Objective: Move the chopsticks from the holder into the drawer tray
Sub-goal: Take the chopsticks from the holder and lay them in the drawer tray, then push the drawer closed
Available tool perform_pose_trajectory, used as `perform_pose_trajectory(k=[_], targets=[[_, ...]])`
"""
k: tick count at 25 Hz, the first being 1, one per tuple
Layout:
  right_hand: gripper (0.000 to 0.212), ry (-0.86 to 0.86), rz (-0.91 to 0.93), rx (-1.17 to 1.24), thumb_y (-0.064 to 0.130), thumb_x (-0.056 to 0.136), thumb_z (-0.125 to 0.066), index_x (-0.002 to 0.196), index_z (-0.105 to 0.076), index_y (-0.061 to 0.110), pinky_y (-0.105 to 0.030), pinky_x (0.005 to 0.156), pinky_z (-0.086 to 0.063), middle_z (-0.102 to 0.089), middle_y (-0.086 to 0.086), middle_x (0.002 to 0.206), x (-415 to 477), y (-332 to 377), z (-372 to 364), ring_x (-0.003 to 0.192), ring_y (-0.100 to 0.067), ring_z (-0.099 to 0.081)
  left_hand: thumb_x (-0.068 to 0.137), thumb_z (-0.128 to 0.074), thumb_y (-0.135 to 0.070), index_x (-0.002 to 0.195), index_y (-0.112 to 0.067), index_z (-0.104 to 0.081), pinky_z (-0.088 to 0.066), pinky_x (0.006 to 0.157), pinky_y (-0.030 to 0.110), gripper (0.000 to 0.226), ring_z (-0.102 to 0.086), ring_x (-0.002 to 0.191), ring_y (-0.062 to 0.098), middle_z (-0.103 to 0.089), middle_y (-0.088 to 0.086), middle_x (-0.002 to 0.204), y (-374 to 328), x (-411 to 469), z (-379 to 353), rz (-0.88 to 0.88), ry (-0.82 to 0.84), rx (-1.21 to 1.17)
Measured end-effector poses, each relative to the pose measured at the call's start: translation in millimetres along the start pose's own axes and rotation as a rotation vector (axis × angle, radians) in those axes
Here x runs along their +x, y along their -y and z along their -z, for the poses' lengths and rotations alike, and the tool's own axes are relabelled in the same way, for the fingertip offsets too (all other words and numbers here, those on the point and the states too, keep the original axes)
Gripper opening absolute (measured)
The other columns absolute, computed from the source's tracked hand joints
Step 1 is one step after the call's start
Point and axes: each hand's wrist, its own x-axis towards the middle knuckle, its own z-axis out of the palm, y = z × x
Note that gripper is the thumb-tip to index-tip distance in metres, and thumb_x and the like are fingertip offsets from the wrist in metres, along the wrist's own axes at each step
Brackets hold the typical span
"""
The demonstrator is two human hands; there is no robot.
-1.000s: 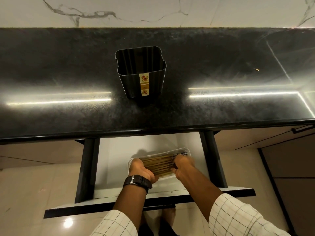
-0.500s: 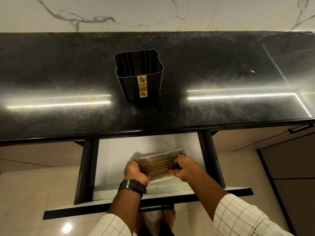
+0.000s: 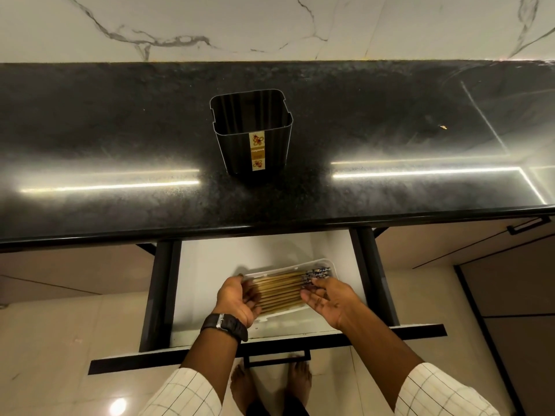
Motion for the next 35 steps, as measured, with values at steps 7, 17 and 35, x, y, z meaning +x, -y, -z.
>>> perform_pose_trajectory(k=[7, 17, 35], targets=[[0.009, -0.005, 0.027, 0.014, -0.002, 0.104, -0.053, 0.102, -0.061, -0.005, -0.045, 0.102, -0.055, -0.067, -0.028, 0.112, -7.9, -5.2, 0.9, 0.105, -0.038, -0.065, 0.104, -0.045, -0.034, 0.085, -0.009, -0.065, -0.041, 0.112, 0.044, 0.037, -0.057, 0.102, 0.031, -0.063, 0.011, 0.089, -9.9, 2.8, 5.9, 0.013, -0.008, 0.067], [0.009, 0.042, 0.051, 0.054, -0.002, 0.105, -0.052, 0.101, -0.059, -0.005, -0.047, 0.102, -0.053, -0.063, -0.028, 0.100, -28.6, -3.5, 2.7, 0.086, -0.035, -0.065, 0.103, -0.054, -0.038, 0.106, -0.008, -0.064, -0.049, 0.097, 0.045, 0.032, -0.065, 0.107, 0.032, -0.068, 0.016, 0.115, -18.5, 0.8, 19.4, -0.082, 0.115, 0.115], [0.030, 0.072, -0.047, -0.164, -0.007, 0.100, -0.057, 0.130, -0.058, -0.005, -0.053, 0.103, -0.053, -0.069, -0.027, 0.113, -50.7, -117.6, 78.8, 0.107, -0.042, -0.066, 0.105, -0.054, -0.022, 0.125, 0.007, -0.062, -0.058, 0.073, 0.046, 0.036, -0.065, 0.086, 0.036, -0.067, 0.024, 0.102, 82.6, -54.8, 122.6, 0.035, 0.205, 0.651]])
